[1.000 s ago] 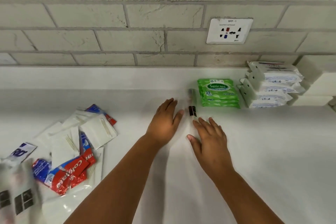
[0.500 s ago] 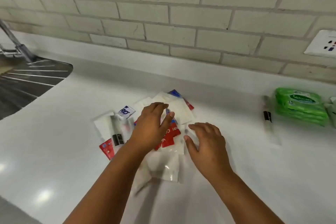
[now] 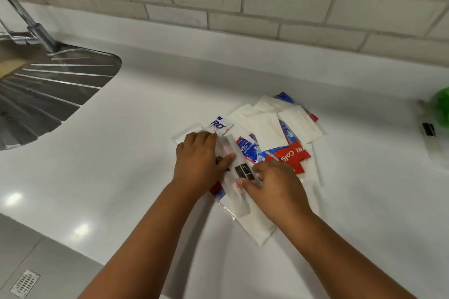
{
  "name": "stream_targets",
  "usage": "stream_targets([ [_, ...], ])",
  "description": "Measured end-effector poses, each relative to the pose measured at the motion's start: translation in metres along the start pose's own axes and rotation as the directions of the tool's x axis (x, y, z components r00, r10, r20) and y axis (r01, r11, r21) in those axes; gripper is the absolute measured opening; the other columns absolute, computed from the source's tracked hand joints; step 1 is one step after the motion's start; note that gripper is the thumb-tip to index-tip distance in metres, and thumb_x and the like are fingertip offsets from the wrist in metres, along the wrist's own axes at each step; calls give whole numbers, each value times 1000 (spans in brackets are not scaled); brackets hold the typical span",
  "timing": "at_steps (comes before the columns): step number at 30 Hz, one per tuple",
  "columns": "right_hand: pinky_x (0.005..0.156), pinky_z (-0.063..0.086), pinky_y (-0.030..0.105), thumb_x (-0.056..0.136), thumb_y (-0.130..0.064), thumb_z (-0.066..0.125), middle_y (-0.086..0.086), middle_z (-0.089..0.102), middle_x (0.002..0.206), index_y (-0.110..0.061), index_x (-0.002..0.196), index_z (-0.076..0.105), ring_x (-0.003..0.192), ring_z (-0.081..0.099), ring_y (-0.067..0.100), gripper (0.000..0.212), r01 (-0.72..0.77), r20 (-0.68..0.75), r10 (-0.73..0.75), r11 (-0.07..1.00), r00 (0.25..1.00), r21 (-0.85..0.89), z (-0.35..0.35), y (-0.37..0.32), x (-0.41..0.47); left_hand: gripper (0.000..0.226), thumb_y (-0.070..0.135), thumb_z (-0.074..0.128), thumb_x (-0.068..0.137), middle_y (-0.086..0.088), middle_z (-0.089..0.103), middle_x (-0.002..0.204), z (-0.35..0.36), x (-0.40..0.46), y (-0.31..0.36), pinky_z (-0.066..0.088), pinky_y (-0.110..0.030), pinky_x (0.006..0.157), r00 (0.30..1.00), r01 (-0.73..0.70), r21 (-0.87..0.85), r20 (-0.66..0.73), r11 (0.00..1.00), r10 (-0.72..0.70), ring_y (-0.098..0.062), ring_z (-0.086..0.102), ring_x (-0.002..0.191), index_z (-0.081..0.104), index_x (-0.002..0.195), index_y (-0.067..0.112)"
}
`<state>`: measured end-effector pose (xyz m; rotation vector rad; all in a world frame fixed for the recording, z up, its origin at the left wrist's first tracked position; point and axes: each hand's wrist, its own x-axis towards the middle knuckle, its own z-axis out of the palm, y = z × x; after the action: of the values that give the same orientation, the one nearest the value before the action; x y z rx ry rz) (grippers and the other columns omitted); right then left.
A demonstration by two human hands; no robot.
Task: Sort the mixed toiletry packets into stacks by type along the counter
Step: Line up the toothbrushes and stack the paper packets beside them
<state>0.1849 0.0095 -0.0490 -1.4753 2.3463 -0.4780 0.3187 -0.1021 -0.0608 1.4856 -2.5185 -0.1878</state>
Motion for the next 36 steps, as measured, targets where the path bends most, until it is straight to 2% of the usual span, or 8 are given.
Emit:
stream_targets([
  [6,77,48,27,81,-55,64,-4,65,99,-22,107,65,96,52,13,41,-11,-12,11,1000,1000,-15,2,-9,3,62,66,51,82,5,50,137,5,6,-5,30,-43,99,998,-63,-23,-2,998,63,-23,35,132,53,128,25],
  [13,60,41,14,84,-31,70,-8,60,79,-19,89,59,73,56,6,17,-87,-45,111,927,993,364,-6,-9,-2,59,60,54,84,1,53,132,1,10,-4,36,-40,99,996,-46,-194,-80,980,31,-24,41,125,53,129,22],
  [15,62,42,12,81,-28,73,-7,60,78,-21,87,59,71,56,6,17,-122,-53,176,842,983,525,-10,-6,-2,54,54,58,86,1,55,126,-4,11,6,42,-32,93,996,5,-415,-82,910,-44,-20,50,114,53,129,21],
  [18,67,48,15,78,-27,76,-3,64,79,-20,87,60,73,60,10,20,-155,-48,254,716,966,680,-21,2,-1,49,47,63,86,9,60,108,-13,16,33,50,-20,77,979,201,-735,171,647,-109,-4,60,90,51,127,23],
  [22,68,51,17,77,-23,78,2,66,79,-17,85,61,72,62,12,20,-159,-54,313,615,948,772,-36,22,-4,48,45,76,74,-5,70,96,-7,23,69,57,-49,83,919,352,-854,392,384,30,-23,72,82,59,112,21],
  [28,59,44,8,77,-23,78,-1,66,79,-17,89,61,69,61,6,22,-199,-54,420,536,906,820,-56,68,-16,31,20,78,78,-10,73,95,6,30,127,57,-50,85,889,396,-874,441,283,119,-29,72,86,65,105,13],
  [33,69,53,33,75,-21,80,11,71,89,-25,97,59,79,68,25,31,-270,12,496,453,868,849,-68,118,-31,29,13,76,79,-8,74,94,26,43,184,56,-53,85,872,415,-870,464,266,157,-28,72,87,63,105,13],
  [36,66,51,31,75,-20,80,6,72,84,-27,100,58,73,68,21,34,-285,11,532,435,847,854,-76,148,-40,33,12,77,78,-9,74,96,43,53,221,56,-52,84,857,439,-860,488,260,165,-27,72,88,61,107,13],
])
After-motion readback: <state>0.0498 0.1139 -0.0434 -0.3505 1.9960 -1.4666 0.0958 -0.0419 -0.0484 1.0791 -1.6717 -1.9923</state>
